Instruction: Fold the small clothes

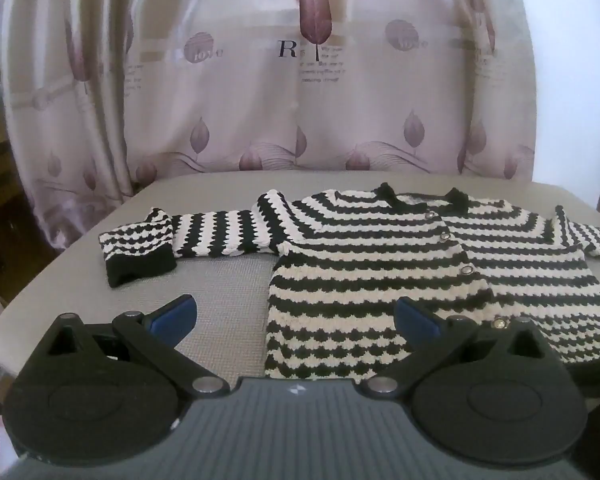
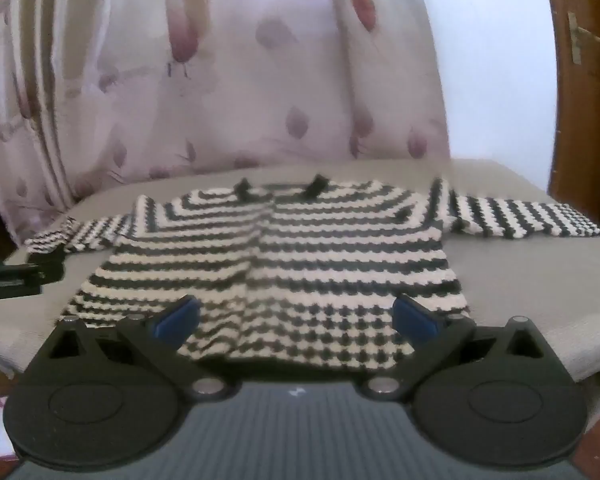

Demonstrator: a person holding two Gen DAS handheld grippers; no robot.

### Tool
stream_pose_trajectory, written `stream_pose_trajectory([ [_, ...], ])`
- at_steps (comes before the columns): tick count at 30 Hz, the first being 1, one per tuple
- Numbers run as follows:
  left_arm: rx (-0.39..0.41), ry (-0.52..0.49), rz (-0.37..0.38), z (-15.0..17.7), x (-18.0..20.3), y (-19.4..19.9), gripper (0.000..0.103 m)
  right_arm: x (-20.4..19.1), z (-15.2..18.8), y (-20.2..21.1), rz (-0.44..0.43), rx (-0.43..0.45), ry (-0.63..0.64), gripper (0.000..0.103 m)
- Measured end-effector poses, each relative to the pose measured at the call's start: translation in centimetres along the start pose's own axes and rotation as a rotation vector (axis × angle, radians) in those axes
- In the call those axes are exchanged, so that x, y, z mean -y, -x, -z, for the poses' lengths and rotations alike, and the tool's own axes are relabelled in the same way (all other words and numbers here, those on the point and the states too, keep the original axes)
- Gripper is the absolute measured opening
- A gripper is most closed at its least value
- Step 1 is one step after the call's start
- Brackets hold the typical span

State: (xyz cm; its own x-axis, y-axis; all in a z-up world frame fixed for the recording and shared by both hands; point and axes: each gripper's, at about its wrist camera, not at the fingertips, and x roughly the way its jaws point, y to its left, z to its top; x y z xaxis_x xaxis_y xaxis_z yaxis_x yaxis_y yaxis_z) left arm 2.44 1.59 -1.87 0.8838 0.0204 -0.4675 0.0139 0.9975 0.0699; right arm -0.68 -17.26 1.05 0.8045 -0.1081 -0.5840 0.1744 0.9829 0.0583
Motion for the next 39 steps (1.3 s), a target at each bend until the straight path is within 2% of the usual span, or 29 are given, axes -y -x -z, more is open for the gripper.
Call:
stream_pose_trajectory([
  [7, -0.008, 0.013, 0.004, -0.1, -0.7, -0.6, 0.103, 0.2, -0.6, -1.5, 0.085, -0.051, 0.007, 0.103],
  [12, -0.007, 0.022, -0.001, 0.0, -1.0, -0.8, 0.103, 0.2, -0.9, -2.3, 0.115, -0.082, 0.018, 0.103],
  [27, -0.007, 0.001, -0.019, 0.3, -1.5, -2.0, 0.103, 0.6, -1.2, -4.5, 0.150, -0.142, 0.029, 0.103],
  [33, 0.003, -0.036, -0.050, 0.4, -2.6, -3.2, 0.103, 0.5, -0.9, -5.2, 0.113, -0.166, 0.023, 0.103],
  [39, 0.001, -0.048, -0.132, 0.4, -5.8, -5.7, 0.103, -0.3, -0.8, -5.3, 0.026, -0.165, 0.034, 0.103],
])
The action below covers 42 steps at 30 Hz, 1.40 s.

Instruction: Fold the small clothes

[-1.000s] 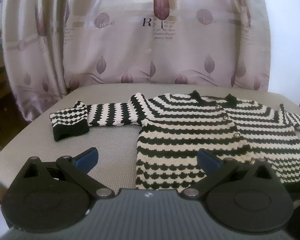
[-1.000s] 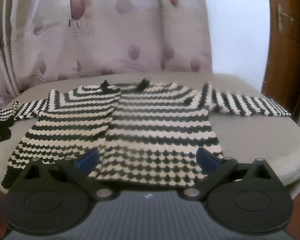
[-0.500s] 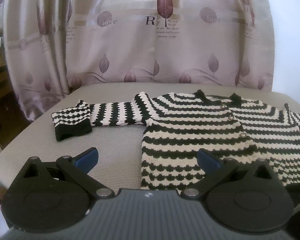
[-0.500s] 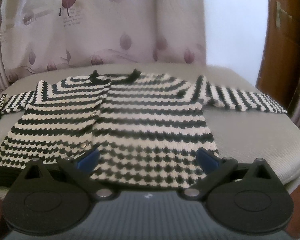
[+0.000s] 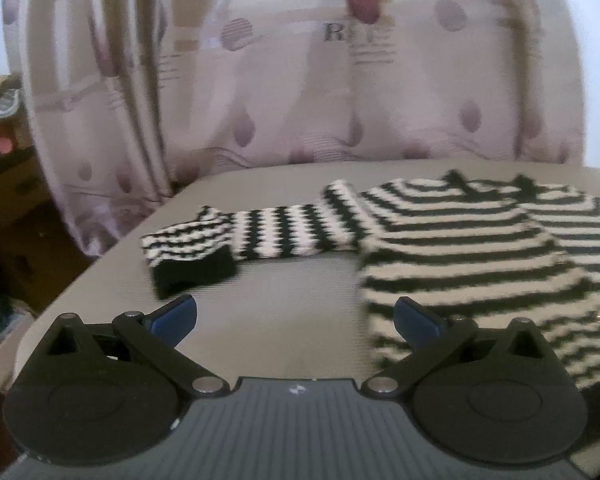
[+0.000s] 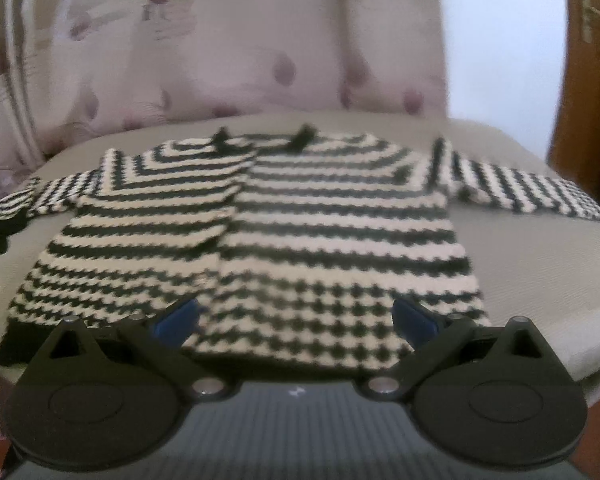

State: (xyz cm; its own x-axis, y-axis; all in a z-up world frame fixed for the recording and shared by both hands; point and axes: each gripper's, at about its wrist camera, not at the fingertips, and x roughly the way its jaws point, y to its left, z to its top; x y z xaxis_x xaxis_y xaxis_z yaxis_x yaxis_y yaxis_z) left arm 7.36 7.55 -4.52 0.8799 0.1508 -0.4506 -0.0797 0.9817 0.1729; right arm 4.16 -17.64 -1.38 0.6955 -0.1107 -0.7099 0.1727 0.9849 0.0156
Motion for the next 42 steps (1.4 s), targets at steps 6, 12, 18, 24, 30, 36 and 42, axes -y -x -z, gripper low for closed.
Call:
stream_pose_trajectory([
  [6, 0.037, -0.108, -0.098, 0.4, -3.5, -4.1, 0.092, -1.1, 0.2, -0.7, -0.028, -0.022, 0.035, 0.103],
  [12, 0.046, -0.270, -0.097, 0.1, -5.0, -8.7, 0.090, -1.4, 0.7, -2.4, -0.036, -0.080, 0.020, 0.103],
  [18, -0.050, -0.329, -0.069, -0.3, -6.2, -14.1, 0.074, -1.2, 0.7, -3.2, -0.038, -0.106, 0.000, 0.103],
  [24, -0.104, -0.213, -0.013, -1.0, -8.9, -15.4, 0.016, -0.9, 0.4, -3.5, -0.043, -0.109, -0.022, 0.103],
  [30, -0.114, -0.033, -0.065, -3.1, -12.8, -14.4, 0.016, -0.3, 0.6, -3.6, -0.059, -0.113, -0.051, 0.103],
  [36, -0.145, 0.148, -0.223, -6.8, -19.3, -16.4, 0.016, 0.7, 0.9, -3.4, -0.057, -0.108, -0.076, 0.103],
  [42, -0.135, 0.216, -0.467, -8.8, -23.3, -17.3, 0.076, 1.7, 1.0, -3.0, -0.071, -0.090, -0.101, 0.103],
])
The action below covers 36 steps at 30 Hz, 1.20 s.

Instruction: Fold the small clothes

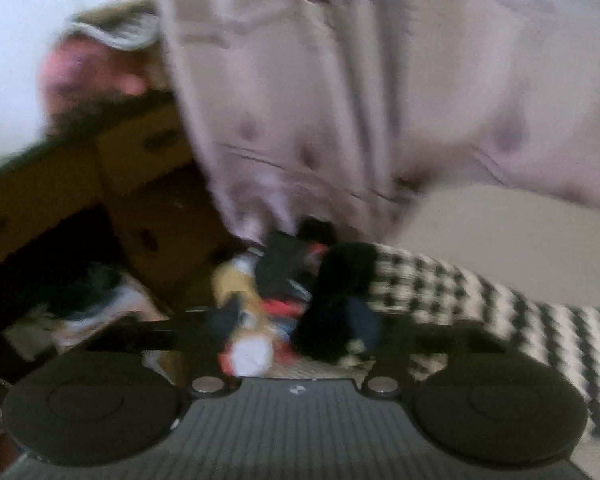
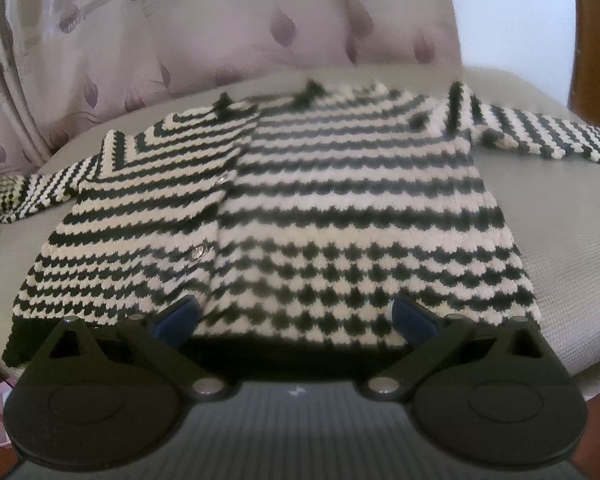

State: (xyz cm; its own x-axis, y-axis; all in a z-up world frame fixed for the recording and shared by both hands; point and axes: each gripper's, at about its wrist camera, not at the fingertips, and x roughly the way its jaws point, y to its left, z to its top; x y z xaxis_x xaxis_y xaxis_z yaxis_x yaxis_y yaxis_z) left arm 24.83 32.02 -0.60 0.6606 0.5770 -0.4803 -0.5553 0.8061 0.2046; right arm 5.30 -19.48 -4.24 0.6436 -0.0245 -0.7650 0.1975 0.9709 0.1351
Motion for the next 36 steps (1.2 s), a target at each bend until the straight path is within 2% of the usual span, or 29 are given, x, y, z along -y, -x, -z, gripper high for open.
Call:
stream_pose_trajectory([
  [2, 0.028, 0.005, -0.010, 0.0, -0.5, 0.9, 0.084, 0.7, -0.1, 0.4, -0.003, 0.021, -0.016, 0.103],
  [4, 0.050, -0.023, 0.019, 0.6, 0.0, 2.4, 0.087, 2.0, -0.4, 0.9, -0.011, 0.046, -0.054, 0.103],
  [8, 0.093, -0.079, 0.155, 2.9, 2.5, 6.4, 0.097, 5.6, -0.9, 2.1, -0.037, 0.114, -0.174, 0.103],
  [11, 0.077, -0.092, 0.292, 5.7, 5.3, 9.1, 0.097, 9.1, -1.0, 3.1, -0.049, 0.194, -0.279, 0.103],
  [16, 0.014, -0.087, 0.471, 9.7, 9.5, 11.6, 0.094, 16.6, -1.0, 4.3, -0.085, 0.314, -0.467, 0.103],
  [17, 0.007, -0.091, 0.493, 10.4, 10.3, 12.1, 0.094, 18.5, -1.2, 4.3, -0.064, 0.316, -0.496, 0.103],
  [20, -0.001, -0.133, 0.500, 12.3, 12.5, 13.2, 0.094, 24.1, -1.9, 4.0, -0.001, 0.336, -0.587, 0.097],
  [22, -0.016, -0.154, 0.502, 13.0, 13.4, 13.2, 0.094, 27.9, -2.5, 3.6, 0.025, 0.332, -0.650, 0.085],
  [24, -0.032, -0.181, 0.498, 13.3, 13.7, 12.9, 0.094, 32.2, -3.2, 2.8, 0.033, 0.328, -0.713, 0.079],
  [30, -0.078, -0.139, 0.500, 13.3, 13.1, 11.7, 0.095, 44.0, -6.3, 1.1, 0.130, 0.362, -0.887, 0.079],
  [32, -0.085, -0.136, 0.492, 13.3, 13.1, 11.5, 0.096, 46.7, -7.4, 0.2, 0.139, 0.310, -0.915, 0.079],
  [34, -0.085, -0.148, 0.477, 13.3, 13.3, 11.7, 0.097, 48.3, -8.6, -0.6, 0.150, 0.301, -0.913, 0.079],
  [36, -0.079, -0.167, 0.455, 13.3, 13.6, 11.9, 0.100, 49.8, -9.9, -2.6, 0.142, 0.208, -0.916, 0.079],
])
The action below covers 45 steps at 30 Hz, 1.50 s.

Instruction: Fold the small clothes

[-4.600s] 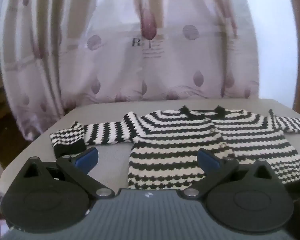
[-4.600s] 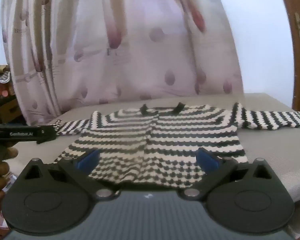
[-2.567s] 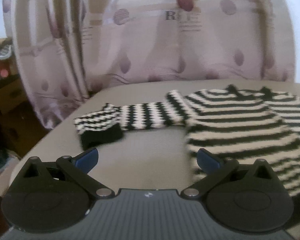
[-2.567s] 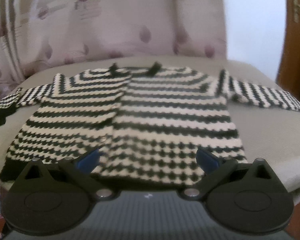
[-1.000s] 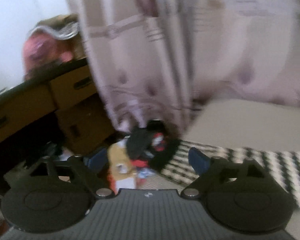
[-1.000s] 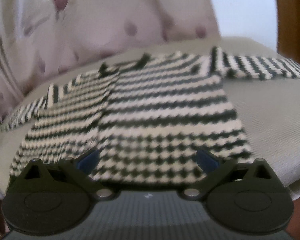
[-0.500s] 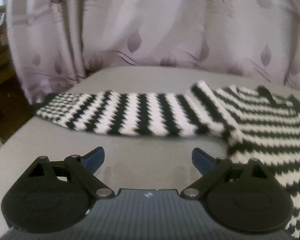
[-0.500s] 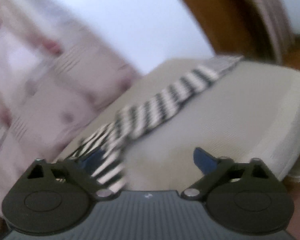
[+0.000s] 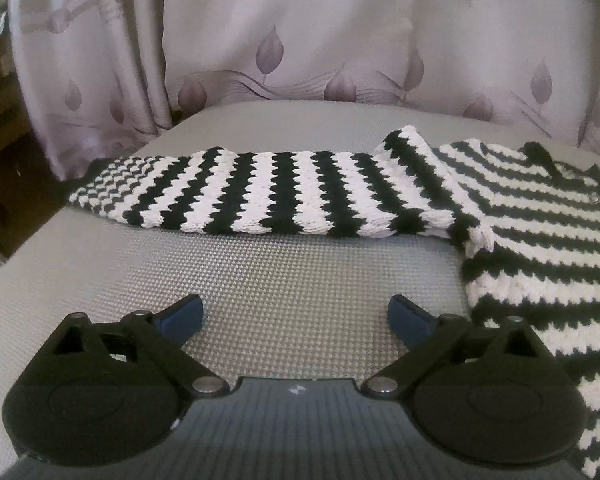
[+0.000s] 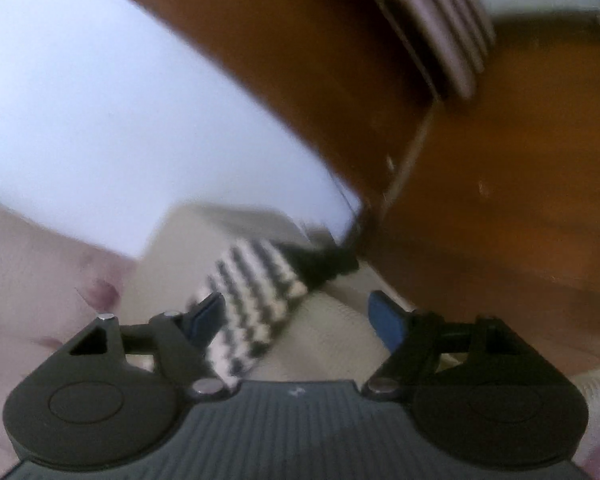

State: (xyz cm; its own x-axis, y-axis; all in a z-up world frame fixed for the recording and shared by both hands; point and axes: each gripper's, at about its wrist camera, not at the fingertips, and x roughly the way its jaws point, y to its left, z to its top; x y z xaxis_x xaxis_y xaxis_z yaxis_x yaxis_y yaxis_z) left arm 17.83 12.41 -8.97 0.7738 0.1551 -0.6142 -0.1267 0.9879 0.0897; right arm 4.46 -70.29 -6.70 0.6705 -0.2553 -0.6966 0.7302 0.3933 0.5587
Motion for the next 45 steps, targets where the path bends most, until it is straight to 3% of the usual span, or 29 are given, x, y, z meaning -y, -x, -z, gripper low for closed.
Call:
stream_pose_trajectory([
  [3, 0.001, -0.019, -0.029, -0.1, 0.4, -0.1, 0.103, 0.3, -0.7, -2.4, -0.031, -0.027, -0.027, 0.079],
  [5, -0.001, -0.024, -0.042, -0.2, 0.6, -0.1, 0.103, 0.5, -1.2, -3.8, -0.073, -0.018, -0.039, 0.072],
  [6, -0.001, -0.026, -0.044, -0.2, 0.6, -0.1, 0.103, 0.4, -1.4, -4.4, -0.067, -0.010, -0.043, 0.051],
  [8, 0.001, -0.032, -0.055, -0.2, 0.8, -0.1, 0.103, 0.4, -1.8, -4.6, -0.079, 0.021, -0.066, 0.029],
  [9, 0.003, -0.039, -0.063, -0.2, 0.9, -0.1, 0.103, 0.2, -1.9, -4.2, -0.100, 0.053, -0.050, 0.010],
  [12, 0.016, -0.069, -0.086, -0.2, 1.4, 0.1, 0.103, -0.8, -2.2, -2.9, -0.124, 0.114, 0.007, 0.009],
  [17, 0.027, -0.086, -0.104, -0.1, 1.8, 0.2, 0.103, 0.1, -0.9, 1.5, -0.226, 0.191, -0.073, 0.009],
  [23, 0.020, -0.066, -0.087, -0.1, 1.5, 0.1, 0.103, 2.5, 0.4, 3.8, -0.173, 0.177, -0.134, 0.009],
  [26, 0.023, -0.064, -0.089, -0.1, 1.5, 0.2, 0.103, 1.6, 0.3, 5.6, -0.198, 0.216, -0.154, 0.009],
  [32, 0.024, -0.058, -0.085, 0.0, 1.5, 0.2, 0.103, -6.3, 0.6, 9.8, -0.358, 0.255, -0.069, 0.009],
  [37, 0.012, -0.011, -0.049, 0.1, 0.7, 0.1, 0.103, -14.9, 3.1, 11.5, -0.511, 0.191, 0.032, 0.009],
  [45, 0.006, 0.017, -0.025, 0.1, 0.2, 0.0, 0.103, -29.4, 13.4, 9.4, -0.723, 0.011, 0.141, 0.009],
])
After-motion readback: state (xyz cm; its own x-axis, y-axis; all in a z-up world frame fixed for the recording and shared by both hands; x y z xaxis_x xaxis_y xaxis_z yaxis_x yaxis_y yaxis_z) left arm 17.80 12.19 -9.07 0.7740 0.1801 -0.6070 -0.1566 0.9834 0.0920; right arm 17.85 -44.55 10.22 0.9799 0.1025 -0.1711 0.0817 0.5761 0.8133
